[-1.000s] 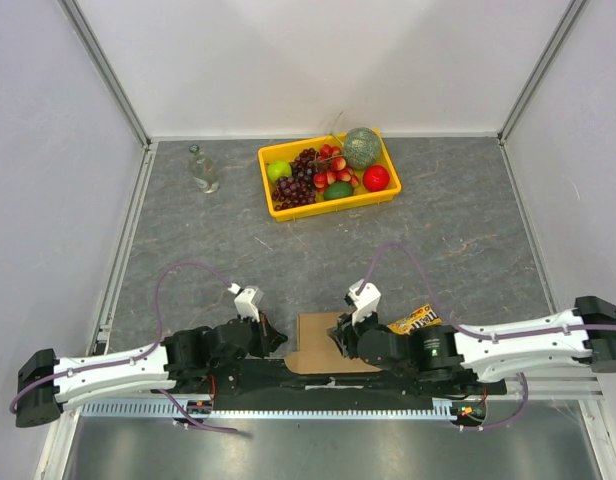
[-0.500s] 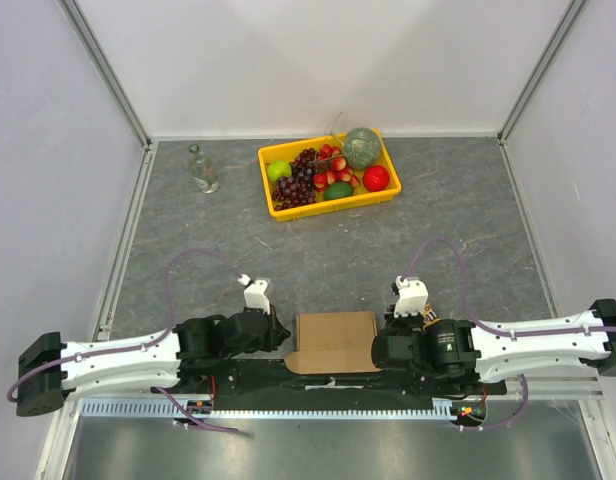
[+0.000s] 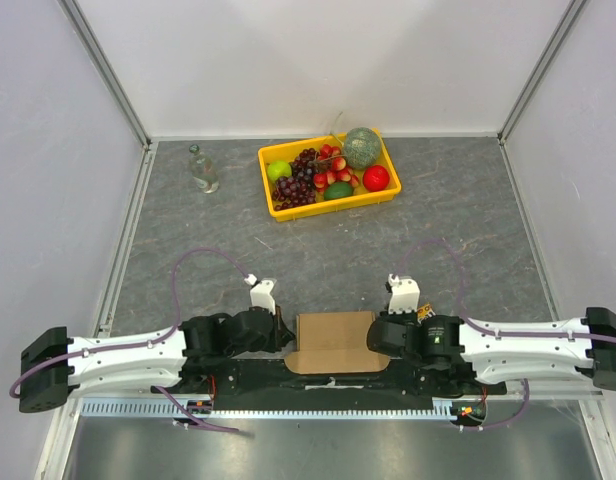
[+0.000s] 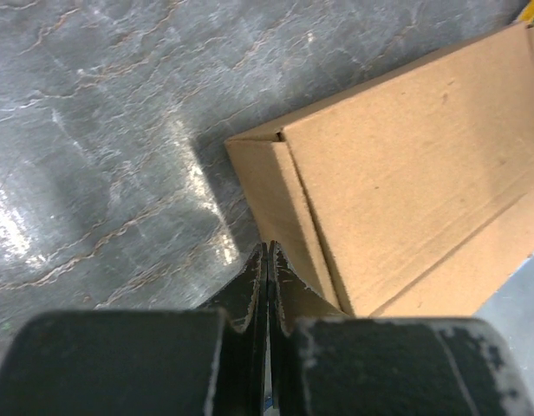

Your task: Fold the paper box

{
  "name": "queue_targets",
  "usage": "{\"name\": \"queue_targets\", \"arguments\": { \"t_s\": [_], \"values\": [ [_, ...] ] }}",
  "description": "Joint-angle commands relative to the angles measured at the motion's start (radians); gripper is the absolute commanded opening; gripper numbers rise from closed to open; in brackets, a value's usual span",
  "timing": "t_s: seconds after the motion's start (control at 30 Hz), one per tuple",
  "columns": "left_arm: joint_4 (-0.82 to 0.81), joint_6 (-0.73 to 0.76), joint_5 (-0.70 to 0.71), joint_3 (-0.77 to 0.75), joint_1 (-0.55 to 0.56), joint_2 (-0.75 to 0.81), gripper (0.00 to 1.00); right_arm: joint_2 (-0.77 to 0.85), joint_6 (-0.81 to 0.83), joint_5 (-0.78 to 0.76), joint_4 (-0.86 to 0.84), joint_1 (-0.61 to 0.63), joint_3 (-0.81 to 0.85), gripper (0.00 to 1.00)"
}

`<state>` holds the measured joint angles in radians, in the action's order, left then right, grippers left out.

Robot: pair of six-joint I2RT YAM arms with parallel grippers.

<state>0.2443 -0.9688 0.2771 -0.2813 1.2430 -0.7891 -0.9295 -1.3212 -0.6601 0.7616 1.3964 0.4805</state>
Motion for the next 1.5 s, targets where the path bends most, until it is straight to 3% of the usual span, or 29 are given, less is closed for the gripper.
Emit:
{"name": "queue_targets", "arguments": {
  "t_s": [0.0, 0.3, 0.77, 1.13, 1.47],
  "values": [
    [-0.082, 0.028, -0.032, 0.001, 0.006, 0.018, 0.02, -0.054, 0.122, 0.080, -0.188, -0.025, 0.004, 0.00],
    [-0.177, 0.065, -0.078, -0.010, 0.004, -0.077, 0.02, -0.092, 0.149, 0.117, -0.291, -0.042, 0.010, 0.00],
    [-0.231, 0.130, 0.023, -0.067, -0.007, -0.205, 0.02, -0.178, 0.237, 0.083, -0.390, -0.120, 0.056, 0.00],
    [-0.367, 0.288, -0.088, -0.133, -0.241, -0.366, 0.02, -0.276, 0.393, 0.149, -0.479, -0.276, 0.102, 0.00],
    [-0.453, 0.426, -0.240, -0.262, -0.456, -0.561, 0.02, -0.413, 0.612, 0.269, -0.613, -0.531, 0.200, 0.00]
  ]
}}
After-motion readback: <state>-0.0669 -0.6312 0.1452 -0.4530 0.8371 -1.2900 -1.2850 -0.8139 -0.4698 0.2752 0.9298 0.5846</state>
